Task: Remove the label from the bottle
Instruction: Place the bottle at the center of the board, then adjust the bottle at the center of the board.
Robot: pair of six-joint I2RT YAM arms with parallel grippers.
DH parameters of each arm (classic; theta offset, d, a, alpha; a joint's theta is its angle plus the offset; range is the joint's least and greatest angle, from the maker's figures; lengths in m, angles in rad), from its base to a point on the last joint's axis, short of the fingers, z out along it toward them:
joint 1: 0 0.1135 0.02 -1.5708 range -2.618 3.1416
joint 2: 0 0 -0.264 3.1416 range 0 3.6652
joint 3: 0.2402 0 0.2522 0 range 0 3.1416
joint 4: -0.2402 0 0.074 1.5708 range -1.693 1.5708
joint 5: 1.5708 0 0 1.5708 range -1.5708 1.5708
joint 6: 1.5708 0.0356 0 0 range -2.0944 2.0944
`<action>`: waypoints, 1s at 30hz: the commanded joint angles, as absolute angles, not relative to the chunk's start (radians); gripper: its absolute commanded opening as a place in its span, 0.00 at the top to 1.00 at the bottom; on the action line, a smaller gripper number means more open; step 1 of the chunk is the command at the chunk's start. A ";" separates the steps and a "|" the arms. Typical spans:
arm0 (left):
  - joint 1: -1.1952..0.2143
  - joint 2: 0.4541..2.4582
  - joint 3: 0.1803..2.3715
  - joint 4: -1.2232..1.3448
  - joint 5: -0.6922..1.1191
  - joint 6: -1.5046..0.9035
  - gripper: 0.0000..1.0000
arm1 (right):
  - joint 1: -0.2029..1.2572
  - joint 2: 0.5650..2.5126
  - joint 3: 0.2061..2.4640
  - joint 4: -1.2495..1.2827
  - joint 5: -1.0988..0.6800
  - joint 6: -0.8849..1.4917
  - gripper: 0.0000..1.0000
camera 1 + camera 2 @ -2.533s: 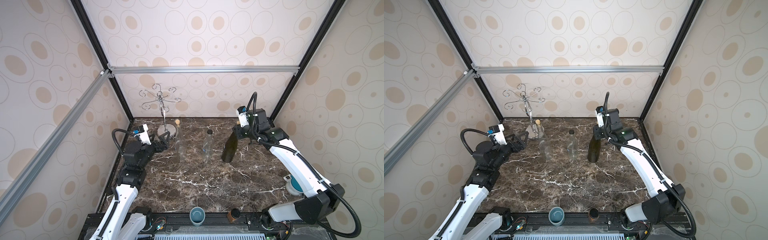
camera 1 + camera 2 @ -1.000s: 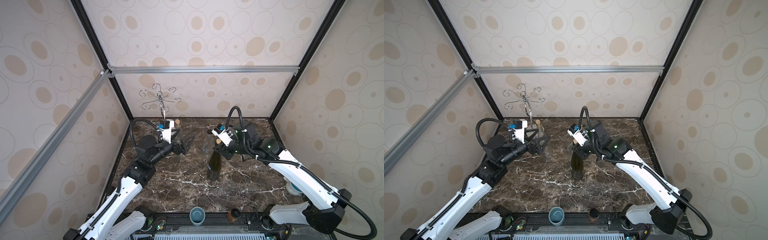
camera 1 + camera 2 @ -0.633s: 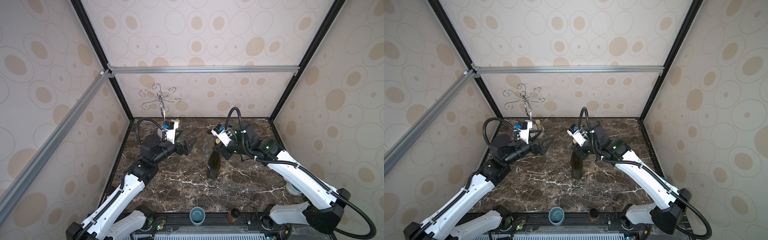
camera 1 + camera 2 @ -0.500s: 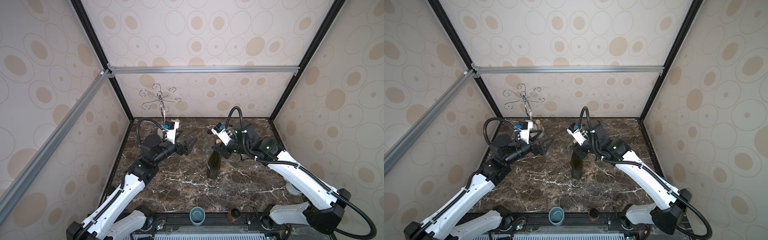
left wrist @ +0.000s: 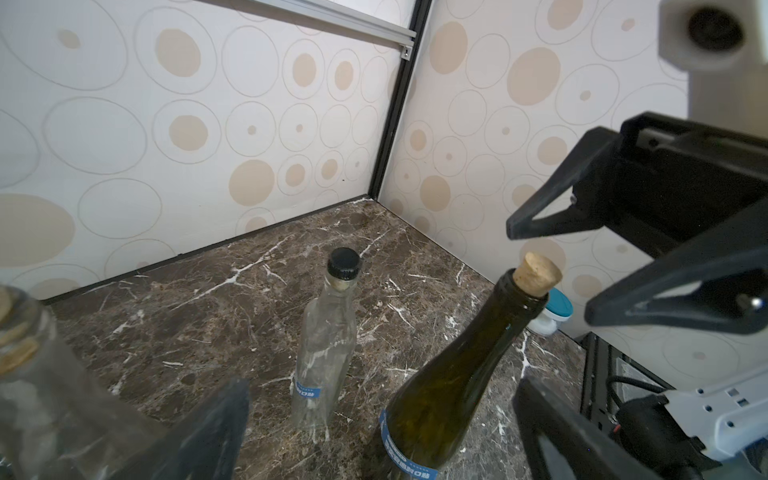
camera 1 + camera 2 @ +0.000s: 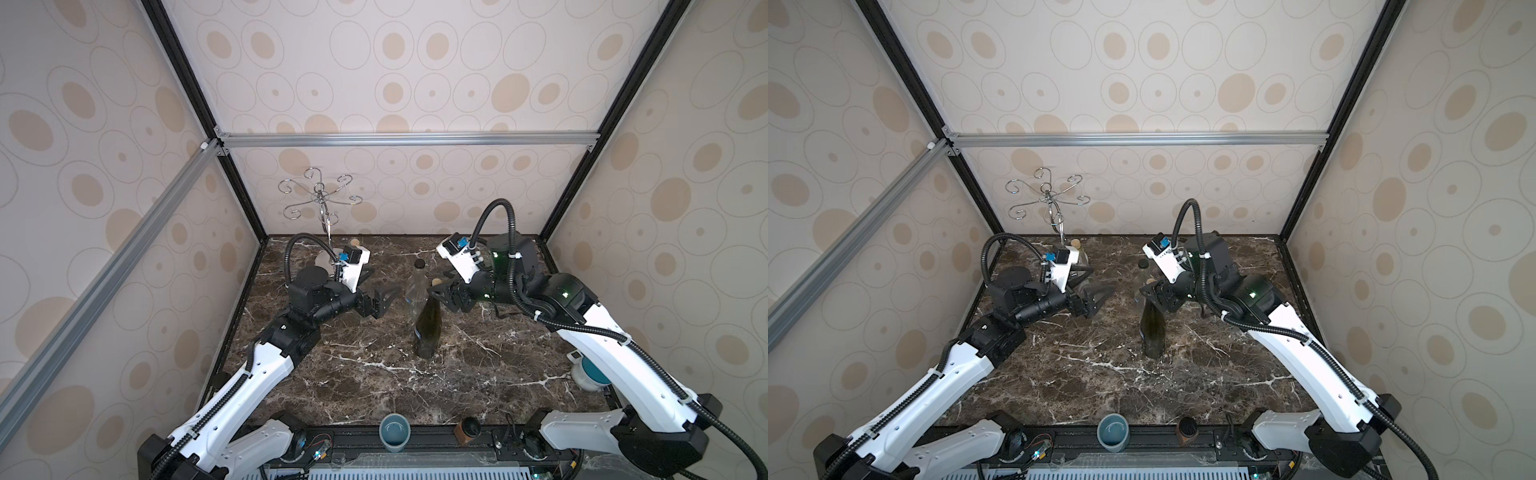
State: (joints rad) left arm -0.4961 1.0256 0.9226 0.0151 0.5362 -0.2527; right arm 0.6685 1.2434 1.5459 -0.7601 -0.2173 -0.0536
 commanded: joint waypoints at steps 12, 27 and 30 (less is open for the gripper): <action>-0.673 1.126 1.107 -0.083 0.594 -0.087 0.00 | 0.332 1.158 1.538 -0.838 -0.294 0.201 0.28; -0.720 1.308 1.194 -0.045 0.596 -0.032 0.15 | 0.255 1.101 1.389 -0.816 -0.238 0.223 0.16; -0.729 1.326 1.198 -0.038 0.604 -0.034 0.19 | 0.247 1.098 1.369 -0.814 -0.242 0.218 0.17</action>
State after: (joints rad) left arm -0.7124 1.3186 1.1419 -0.0692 0.5774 -0.0574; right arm 0.2588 1.1099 1.3869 -0.8158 -0.2451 0.2199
